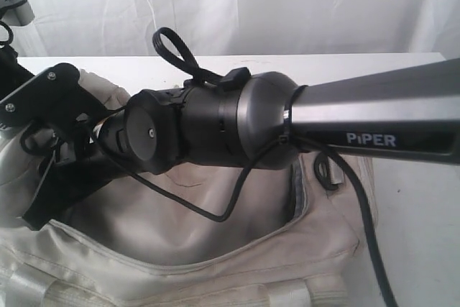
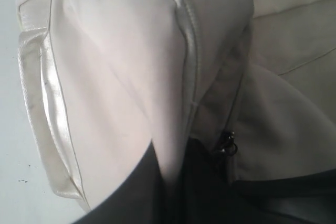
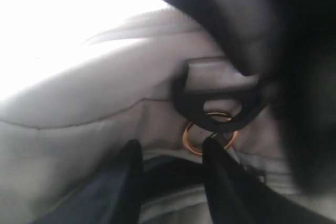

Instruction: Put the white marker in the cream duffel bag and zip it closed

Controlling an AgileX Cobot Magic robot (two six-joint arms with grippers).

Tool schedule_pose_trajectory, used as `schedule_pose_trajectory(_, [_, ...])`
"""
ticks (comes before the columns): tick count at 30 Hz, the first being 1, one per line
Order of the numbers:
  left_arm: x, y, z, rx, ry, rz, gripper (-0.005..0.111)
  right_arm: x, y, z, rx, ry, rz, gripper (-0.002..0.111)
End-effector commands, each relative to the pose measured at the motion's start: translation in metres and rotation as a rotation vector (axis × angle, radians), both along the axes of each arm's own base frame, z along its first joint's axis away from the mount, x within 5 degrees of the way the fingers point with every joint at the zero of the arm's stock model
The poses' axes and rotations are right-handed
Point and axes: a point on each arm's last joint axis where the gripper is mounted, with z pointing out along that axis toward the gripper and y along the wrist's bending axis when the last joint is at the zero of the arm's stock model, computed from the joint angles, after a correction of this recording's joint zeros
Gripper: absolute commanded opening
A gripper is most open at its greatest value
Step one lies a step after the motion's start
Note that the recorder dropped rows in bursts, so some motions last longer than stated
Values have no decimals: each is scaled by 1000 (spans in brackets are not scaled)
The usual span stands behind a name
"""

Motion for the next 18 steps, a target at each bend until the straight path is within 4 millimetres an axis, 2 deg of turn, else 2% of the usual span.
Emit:
schedule_pose_trajectory(1, [-7, -3, 13, -53, -38, 11, 0, 0, 2, -15, -23, 51, -14, 36])
schedule_pose_trajectory(9, [-9, -6, 15, -96, -33, 9, 0, 4, 4, -11, 19, 20, -39, 36])
schedule_pose_trajectory(18, [-10, -17, 21, -201, -60, -81, 0, 7, 5, -8, 51, -9, -56, 33])
